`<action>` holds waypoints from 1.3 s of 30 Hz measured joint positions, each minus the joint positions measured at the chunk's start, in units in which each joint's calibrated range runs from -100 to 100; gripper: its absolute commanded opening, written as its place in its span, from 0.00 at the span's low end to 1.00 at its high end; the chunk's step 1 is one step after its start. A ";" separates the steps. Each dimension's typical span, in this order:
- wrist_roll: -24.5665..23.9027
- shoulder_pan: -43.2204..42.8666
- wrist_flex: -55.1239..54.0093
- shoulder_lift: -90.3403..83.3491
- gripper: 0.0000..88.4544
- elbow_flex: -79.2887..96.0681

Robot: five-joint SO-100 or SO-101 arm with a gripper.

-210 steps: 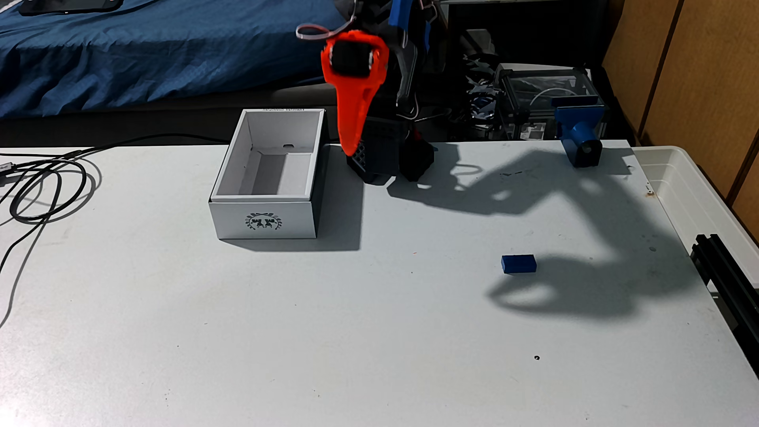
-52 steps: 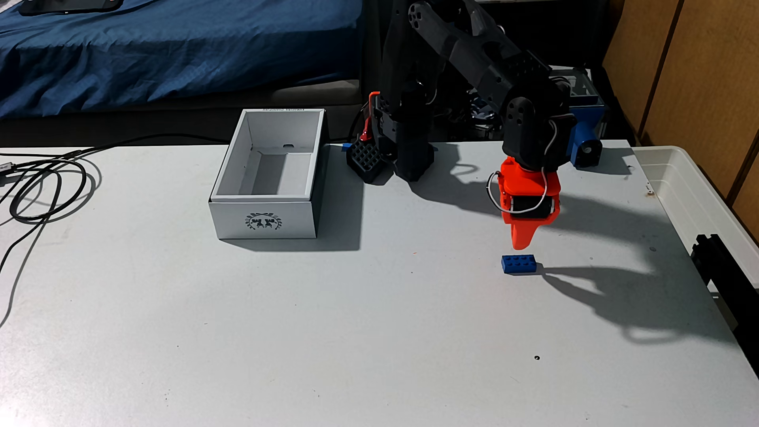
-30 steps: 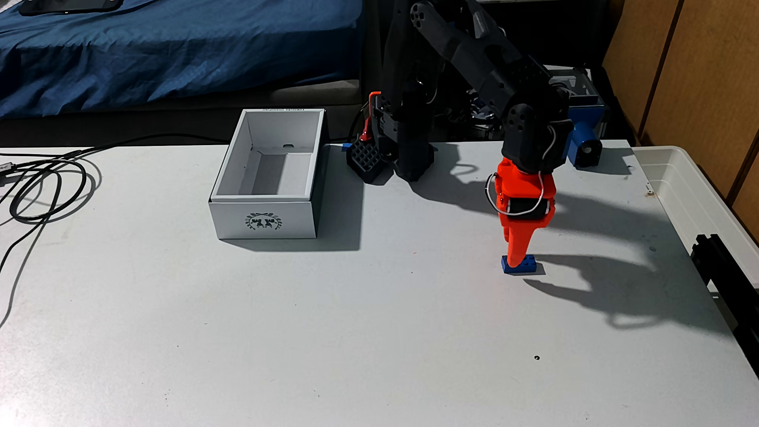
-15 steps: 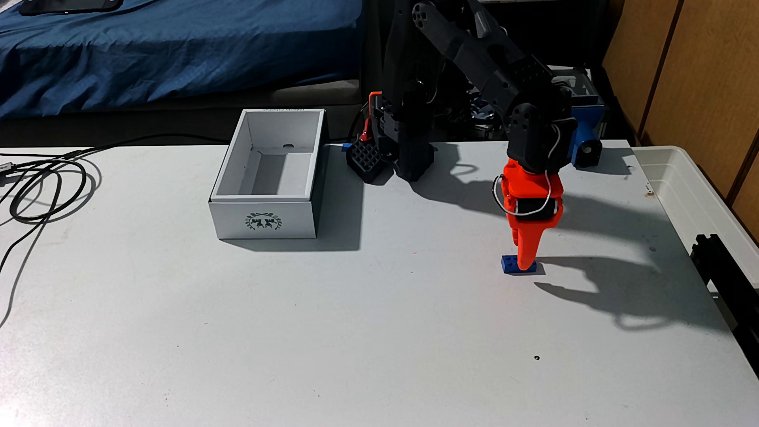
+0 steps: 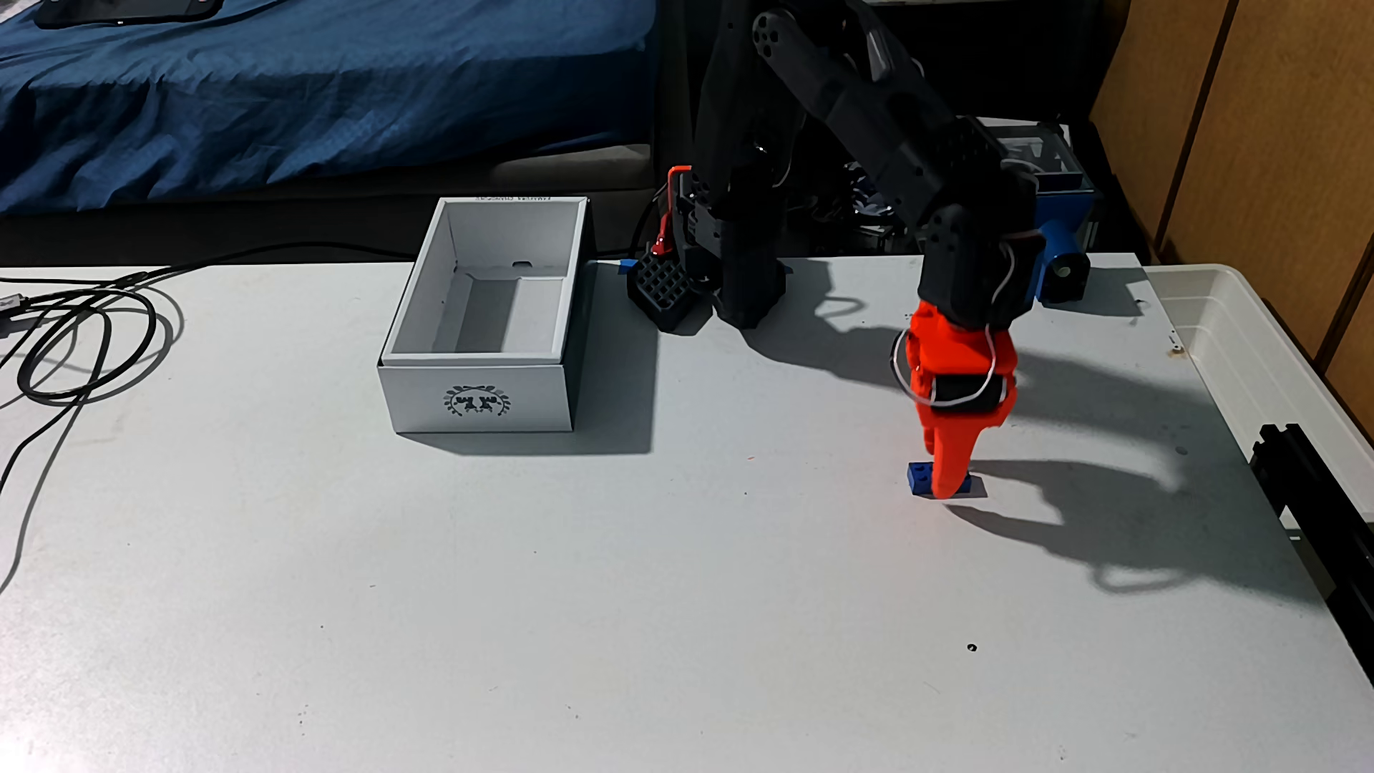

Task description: Grab the blue brick and place in box

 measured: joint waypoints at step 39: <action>0.63 5.17 20.29 -3.89 0.01 -12.96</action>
